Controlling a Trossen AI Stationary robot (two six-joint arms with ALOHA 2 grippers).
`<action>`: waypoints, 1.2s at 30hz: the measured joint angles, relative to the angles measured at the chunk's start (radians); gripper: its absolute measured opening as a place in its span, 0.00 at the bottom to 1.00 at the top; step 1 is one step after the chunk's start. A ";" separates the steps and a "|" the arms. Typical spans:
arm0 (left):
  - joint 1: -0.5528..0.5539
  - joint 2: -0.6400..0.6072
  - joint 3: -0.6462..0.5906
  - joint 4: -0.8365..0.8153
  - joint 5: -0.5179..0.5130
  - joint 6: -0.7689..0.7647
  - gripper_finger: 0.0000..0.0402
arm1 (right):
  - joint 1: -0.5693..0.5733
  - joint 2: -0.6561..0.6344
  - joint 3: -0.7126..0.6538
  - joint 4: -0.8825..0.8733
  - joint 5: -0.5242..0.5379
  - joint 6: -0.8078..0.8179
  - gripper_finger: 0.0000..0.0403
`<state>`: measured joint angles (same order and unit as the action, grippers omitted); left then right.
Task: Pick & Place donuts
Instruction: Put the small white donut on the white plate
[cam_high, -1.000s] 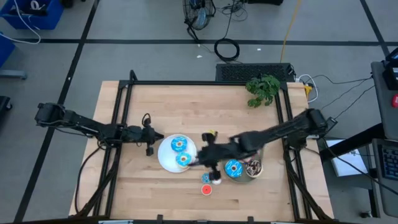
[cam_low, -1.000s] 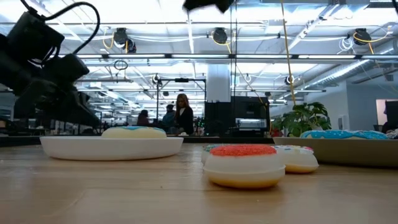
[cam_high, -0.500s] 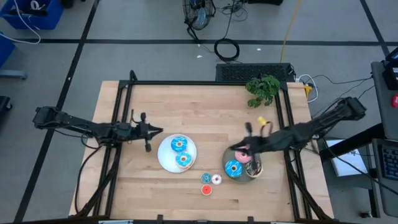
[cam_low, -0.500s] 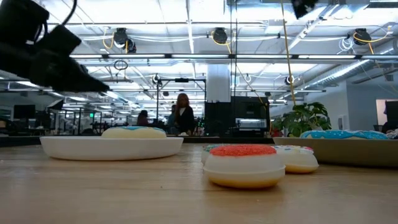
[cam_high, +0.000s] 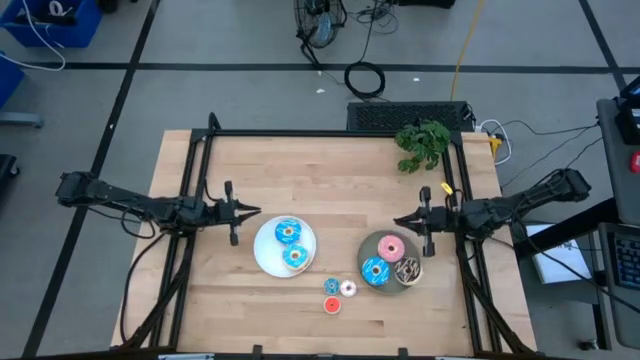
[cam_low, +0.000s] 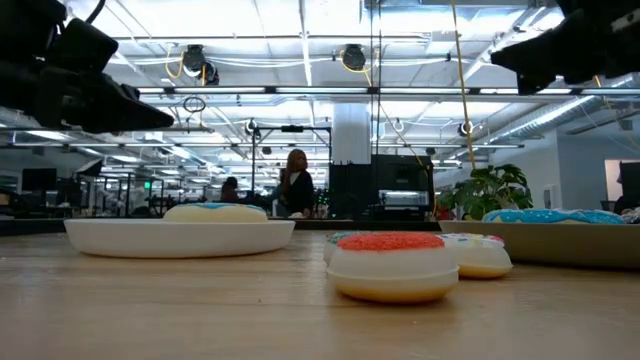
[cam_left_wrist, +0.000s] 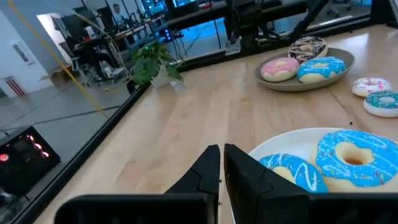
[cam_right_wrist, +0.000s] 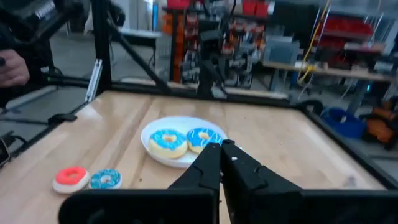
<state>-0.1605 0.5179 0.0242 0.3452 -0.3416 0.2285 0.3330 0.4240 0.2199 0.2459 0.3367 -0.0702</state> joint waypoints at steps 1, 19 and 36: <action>0.000 0.000 0.000 0.000 0.000 0.008 0.08 | 0.000 -0.017 -0.023 0.024 0.000 -0.014 0.00; 0.015 0.000 0.000 0.137 -0.052 -0.066 0.08 | 0.000 -0.073 -0.165 0.207 -0.052 -0.021 0.00; 0.002 -0.001 0.000 0.139 -0.044 -0.069 0.08 | 0.000 -0.072 -0.168 0.191 -0.051 -0.178 0.00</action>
<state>-0.1581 0.5167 0.0238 0.4844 -0.3855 0.1595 0.3332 0.3521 0.0521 0.4370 0.2855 -0.2485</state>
